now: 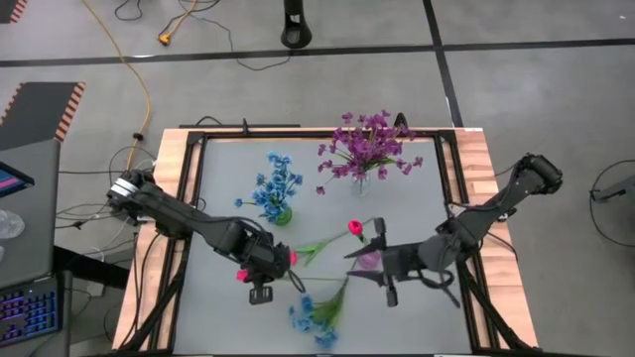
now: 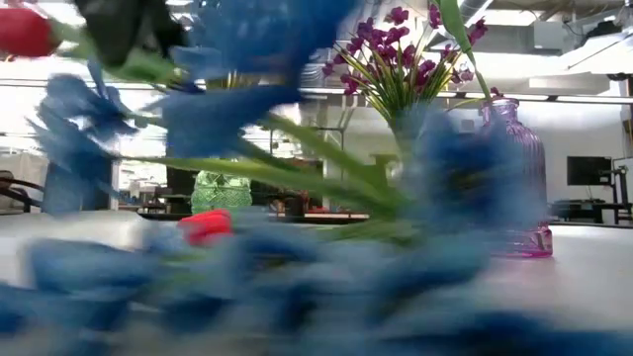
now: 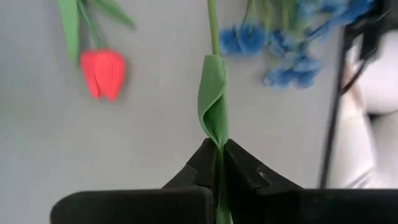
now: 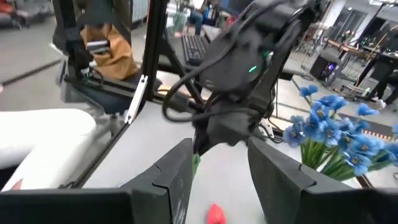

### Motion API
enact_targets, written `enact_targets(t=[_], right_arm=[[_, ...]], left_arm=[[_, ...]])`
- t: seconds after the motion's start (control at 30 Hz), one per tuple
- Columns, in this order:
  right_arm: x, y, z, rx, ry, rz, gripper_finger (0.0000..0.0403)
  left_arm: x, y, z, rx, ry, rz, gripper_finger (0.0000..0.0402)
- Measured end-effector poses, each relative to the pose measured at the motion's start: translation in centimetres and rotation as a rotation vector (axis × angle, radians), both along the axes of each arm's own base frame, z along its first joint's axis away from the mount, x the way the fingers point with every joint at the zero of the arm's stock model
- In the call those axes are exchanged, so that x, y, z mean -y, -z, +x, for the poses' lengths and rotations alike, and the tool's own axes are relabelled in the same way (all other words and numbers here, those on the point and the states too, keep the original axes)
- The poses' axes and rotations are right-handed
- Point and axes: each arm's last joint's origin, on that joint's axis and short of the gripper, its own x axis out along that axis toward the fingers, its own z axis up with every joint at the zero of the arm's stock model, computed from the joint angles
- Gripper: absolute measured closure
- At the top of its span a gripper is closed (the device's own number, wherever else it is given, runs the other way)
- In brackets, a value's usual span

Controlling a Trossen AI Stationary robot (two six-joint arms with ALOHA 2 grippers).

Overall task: Sort flowers into vase by color
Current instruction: Put the left pink tulip into the purple flower vase

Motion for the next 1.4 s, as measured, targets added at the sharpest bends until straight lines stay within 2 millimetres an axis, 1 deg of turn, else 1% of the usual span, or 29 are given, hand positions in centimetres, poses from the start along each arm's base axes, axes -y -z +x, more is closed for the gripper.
enact_targets(t=[0.17, 0.3, 0.57, 0.7, 0.83, 1.13, 1.4], right_arm=[[-1.1, -0.7, 1.6, -0.071, 0.001, -0.046, 0.0223], [-1.8, -0.9, 2.6, -0.133, 0.007, -0.090, 0.0223], [-2.7, -0.6, 4.2, -0.189, 0.073, -0.156, 0.0223], [-3.0, -0.2, 4.7, -0.207, 0.077, -0.174, 0.0223], [-3.2, 0.2, 5.0, -0.214, 0.079, -0.207, 0.0223], [-3.1, 0.2, 5.0, -0.211, 0.093, -0.210, 0.0223], [-3.1, 0.2, 5.0, -0.211, 0.093, -0.210, 0.0223]], left_arm=[[-0.7, -3.1, 1.3, 0.077, -0.053, -0.046, 0.0401], [-1.6, -5.0, 2.1, 0.120, -0.118, -0.093, 0.0401], [-3.2, -7.3, 3.0, 0.142, -0.205, -0.221, 0.0401], [-3.9, -7.8, 3.2, 0.125, -0.241, -0.284, 0.0401], [-4.4, -7.8, 3.3, 0.107, -0.263, -0.317, 0.0399], [-4.5, -7.8, 3.3, 0.073, -0.243, -0.376, 0.0398], [-4.6, -7.4, 2.6, -0.006, -0.268, -0.344, 0.0398]])
